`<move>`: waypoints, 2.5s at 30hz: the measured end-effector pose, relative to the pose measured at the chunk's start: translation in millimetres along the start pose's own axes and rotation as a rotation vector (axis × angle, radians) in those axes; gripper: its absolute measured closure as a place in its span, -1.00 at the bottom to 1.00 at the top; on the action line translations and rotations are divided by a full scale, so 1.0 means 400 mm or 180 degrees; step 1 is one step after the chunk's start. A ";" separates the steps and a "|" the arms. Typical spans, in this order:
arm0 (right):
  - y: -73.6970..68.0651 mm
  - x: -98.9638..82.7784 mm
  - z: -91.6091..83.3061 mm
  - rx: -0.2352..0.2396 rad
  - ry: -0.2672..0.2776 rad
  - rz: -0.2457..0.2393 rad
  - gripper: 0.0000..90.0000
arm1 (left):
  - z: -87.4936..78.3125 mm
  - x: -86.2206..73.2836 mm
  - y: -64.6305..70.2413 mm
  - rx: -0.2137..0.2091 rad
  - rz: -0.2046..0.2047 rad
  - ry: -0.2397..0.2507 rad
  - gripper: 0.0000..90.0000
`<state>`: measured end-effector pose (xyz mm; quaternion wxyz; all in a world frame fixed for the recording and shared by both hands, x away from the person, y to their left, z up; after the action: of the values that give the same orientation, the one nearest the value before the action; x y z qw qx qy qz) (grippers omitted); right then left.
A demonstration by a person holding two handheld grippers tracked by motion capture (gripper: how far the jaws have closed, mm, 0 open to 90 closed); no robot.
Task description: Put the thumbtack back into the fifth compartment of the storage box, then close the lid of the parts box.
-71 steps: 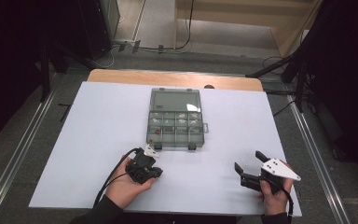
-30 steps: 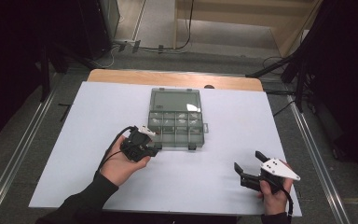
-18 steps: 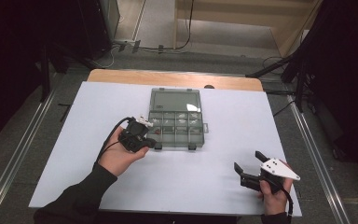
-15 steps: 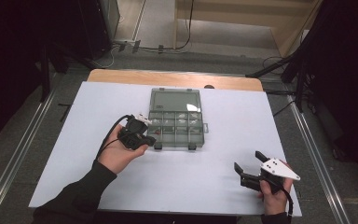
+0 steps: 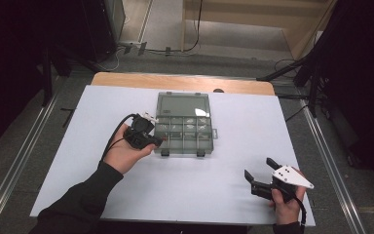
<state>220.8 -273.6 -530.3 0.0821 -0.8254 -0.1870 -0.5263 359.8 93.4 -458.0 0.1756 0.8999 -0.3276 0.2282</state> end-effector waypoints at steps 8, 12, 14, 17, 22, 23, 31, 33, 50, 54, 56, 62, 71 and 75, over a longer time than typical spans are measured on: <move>-0.002 0.002 -0.001 0.0023 0.0040 0.0005 -0.78 | 0.014 0.010 -0.015 -0.0009 -0.0021 0.0008 0.89; -0.002 0.001 -0.003 0.0028 0.0043 0.0026 -0.78 | 0.023 0.014 -0.022 -0.0005 -0.0050 0.0003 0.89; -0.002 0.002 -0.004 0.0049 0.0066 0.0034 -0.78 | 0.028 0.015 -0.025 -0.0011 -0.0064 -0.0006 0.89; -0.003 0.003 -0.006 0.0088 0.0088 0.0059 -0.78 | 0.032 0.016 -0.030 0.0014 -0.0053 -0.0019 0.89; -0.005 0.005 -0.007 0.0113 0.0107 0.0071 -0.78 | 0.036 0.017 -0.035 -0.0060 -0.0022 0.0017 0.88; -0.006 0.005 -0.008 0.0120 0.0117 0.0086 -0.78 | 0.037 0.017 -0.036 -0.0055 -0.0024 0.0009 0.88; -0.008 0.008 -0.005 0.0075 0.0096 0.0040 -0.78 | 0.041 0.017 -0.043 -0.0126 -0.0094 0.0061 0.27; -0.011 0.009 -0.003 0.0079 0.0092 0.0023 -0.78 | 0.035 0.019 -0.045 -0.0169 -0.0114 0.0106 0.04; -0.017 0.024 -0.001 0.0070 0.0123 0.0103 -0.78 | 0.028 0.019 -0.073 -0.0442 -0.0218 0.0261 -1.00; -0.021 0.027 0.002 0.0060 0.0113 0.0072 -0.78 | 0.030 0.017 -0.086 -0.0337 -0.0198 0.0304 -1.00; -0.023 0.028 0.005 0.0056 0.0109 0.0053 -0.78 | 0.030 0.017 -0.095 -0.0282 -0.0225 0.0345 -1.00; -0.031 0.037 0.012 0.0068 0.0101 0.0052 -0.78 | 0.032 0.018 -0.117 -0.0253 -0.0269 0.0487 -1.00; -0.039 0.050 0.017 0.0038 0.0100 0.0058 -0.78 | 0.039 0.024 -0.127 -0.0275 -0.0226 0.0685 -1.00; -0.042 0.058 0.018 0.0025 0.0105 0.0022 -0.78 | 0.039 0.024 -0.136 -0.0240 -0.0210 0.0729 -1.00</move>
<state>229.0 -250.5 -513.5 0.0902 -0.8169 -0.1848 -0.5388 407.4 120.4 -475.1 0.2530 0.8710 -0.2841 0.3111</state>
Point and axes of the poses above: each handheld gripper's, and its own axes: z roughly forward along the jaws, x roughly out of its top, y roughly to its right, the point moved 4 cm from there along z, roughly forward along the jaws, and after that the axes turned 5 degrees about -z, right-handed, at the moved point
